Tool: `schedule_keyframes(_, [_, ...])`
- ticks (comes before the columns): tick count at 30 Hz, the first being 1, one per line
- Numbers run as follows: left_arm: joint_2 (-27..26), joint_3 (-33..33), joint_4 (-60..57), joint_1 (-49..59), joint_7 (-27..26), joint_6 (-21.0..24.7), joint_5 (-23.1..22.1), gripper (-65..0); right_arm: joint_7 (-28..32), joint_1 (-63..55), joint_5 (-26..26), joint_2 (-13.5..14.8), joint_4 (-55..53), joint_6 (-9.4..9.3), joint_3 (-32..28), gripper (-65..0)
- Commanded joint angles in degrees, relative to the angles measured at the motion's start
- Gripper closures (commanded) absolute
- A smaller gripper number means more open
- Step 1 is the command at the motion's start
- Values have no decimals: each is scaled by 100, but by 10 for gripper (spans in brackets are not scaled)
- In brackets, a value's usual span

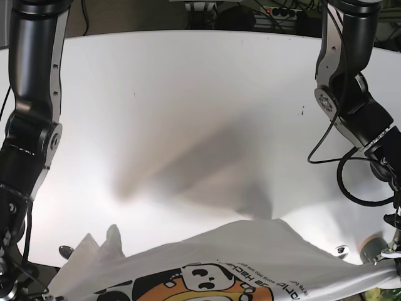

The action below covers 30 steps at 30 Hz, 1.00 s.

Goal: Fold the T-shirt properly
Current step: 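Lift the shirt with both grippers and stretch it between them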

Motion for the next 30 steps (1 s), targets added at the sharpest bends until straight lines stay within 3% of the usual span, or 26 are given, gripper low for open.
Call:
schedule_keyframes(1, [-78, -119, 100, -1, -94, 28, -39, 0, -14, -103, -15, 59, 498, -40, 170, -21])
schedule_keyframes(12, [-34, -321, 997, 1555, 2, 1, -48, 0, -261, -2503, 11, -275, 2054, -31, 1190, -21])
schedule_keyframes(30, [168, -963, 1190, 3735, -15, -8, -48, 0, -234, -5131, 38, -1066, 2872, 31, 2474, -21])
